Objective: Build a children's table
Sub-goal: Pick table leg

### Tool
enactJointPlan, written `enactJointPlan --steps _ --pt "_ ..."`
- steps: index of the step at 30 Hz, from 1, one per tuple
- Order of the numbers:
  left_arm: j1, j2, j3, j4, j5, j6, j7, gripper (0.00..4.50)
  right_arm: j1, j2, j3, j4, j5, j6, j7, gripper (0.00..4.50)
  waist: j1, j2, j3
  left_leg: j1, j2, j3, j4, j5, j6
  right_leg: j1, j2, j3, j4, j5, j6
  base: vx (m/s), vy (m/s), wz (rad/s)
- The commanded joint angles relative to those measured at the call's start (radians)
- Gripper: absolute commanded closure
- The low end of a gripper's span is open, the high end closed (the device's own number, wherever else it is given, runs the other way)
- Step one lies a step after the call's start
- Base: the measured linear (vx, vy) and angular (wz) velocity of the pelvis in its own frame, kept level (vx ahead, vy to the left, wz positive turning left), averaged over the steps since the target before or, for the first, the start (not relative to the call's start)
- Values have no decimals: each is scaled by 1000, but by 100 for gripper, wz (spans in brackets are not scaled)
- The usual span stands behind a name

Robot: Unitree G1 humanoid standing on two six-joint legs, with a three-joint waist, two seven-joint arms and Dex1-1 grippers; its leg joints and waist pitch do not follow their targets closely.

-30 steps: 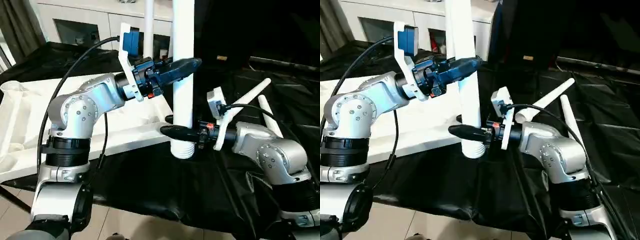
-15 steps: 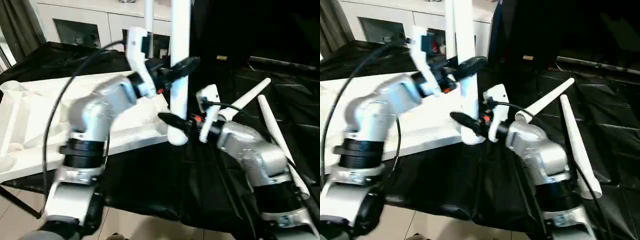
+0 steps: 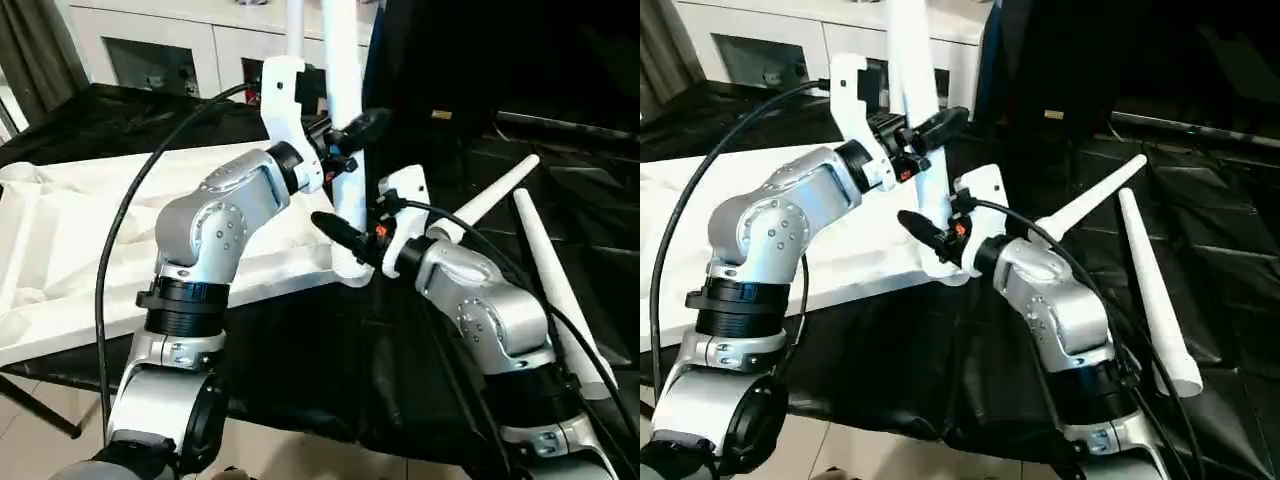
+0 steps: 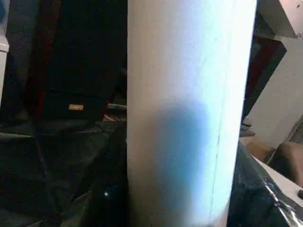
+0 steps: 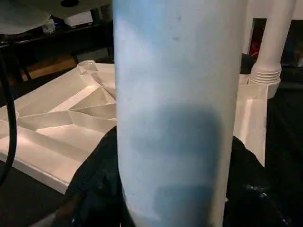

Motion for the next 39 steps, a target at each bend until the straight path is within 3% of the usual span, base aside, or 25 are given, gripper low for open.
enactJointPlan --steps 1,3,4,8,12,14,19,21,31,32,36,37,39 --pt "-9 15 14 0 0 4 -11 265 -13 -6 -29 -39 50 17 38 185 -2 3 -68 10 27 -7 -73 -201 -19 56 -67 47 -79 -277 -116 0 0 0" --pt "-9 18 12 -3 -1 7 -20 266 -12 -10 -30 -48 67 31 54 177 -3 5 -68 10 29 -9 -74 -204 -21 54 -68 46 -78 -280 -113 0 0 0" --pt "-3 51 -13 -23 -26 32 -106 266 -7 -54 -12 -78 89 59 121 163 -3 -1 -67 10 29 -8 -74 -202 -20 55 -68 46 -79 -282 -112 0 0 0" --pt "20 144 -80 -87 -99 88 -334 267 6 -161 19 -141 135 134 260 136 3 4 -68 11 31 -8 -74 -175 -10 57 -68 48 -71 -253 -126 0 0 0" --pt "22 191 -89 -94 -153 104 -476 267 21 -225 28 -176 182 177 352 136 3 5 -65 12 31 -5 -73 -188 -13 54 -70 48 -74 -271 -148 0 0 0" --pt "19 200 -80 -97 -175 107 -515 267 24 -238 34 -183 194 189 367 136 2 4 -64 11 30 -6 -73 -202 -20 55 -72 48 -78 -311 -140 0 0 0" --pt "-1 172 -21 -95 -248 137 -513 267 29 -237 28 -189 218 215 371 180 1 2 -64 10 29 -6 -72 -210 -26 55 -72 46 -82 -346 -134 0 0 0" --pt "-4 168 -11 -93 -268 143 -518 267 28 -233 26 -192 223 223 372 217 2 4 -66 11 29 -7 -71 -206 -25 54 -70 46 -80 -341 -129 0 0 0" --pt "-2 181 -20 -84 -257 140 -523 267 24 -216 31 -183 221 220 349 250 3 5 -66 11 30 -7 -73 -199 -29 55 -69 46 -77 -313 -135 0 0 0" --pt "-2 180 -21 -81 -246 136 -512 211 23 -213 32 -181 218 216 344 250 2 5 -65 11 29 -8 -73 -204 -30 55 -69 46 -79 -324 -132 0 0 0" --pt "-43 136 22 6 -184 114 -343 180 15 -181 26 -157 183 182 285 251 3 8 -66 14 28 -8 -71 -212 -39 52 -68 45 -81 -332 -126 0 0 0" --pt "-43 136 22 6 -184 114 -343 168 15 -181 26 -157 183 182 285 252 4 5 -66 12 26 -8 -71 -210 -40 55 -68 44 -83 -341 -121 0 0 0" --pt "-36 131 -12 -6 -99 57 -283 154 10 -162 20 -145 173 173 256 252 2 5 -67 10 30 -10 -73 -196 -35 56 -70 45 -82 -324 -111 0 0 0"
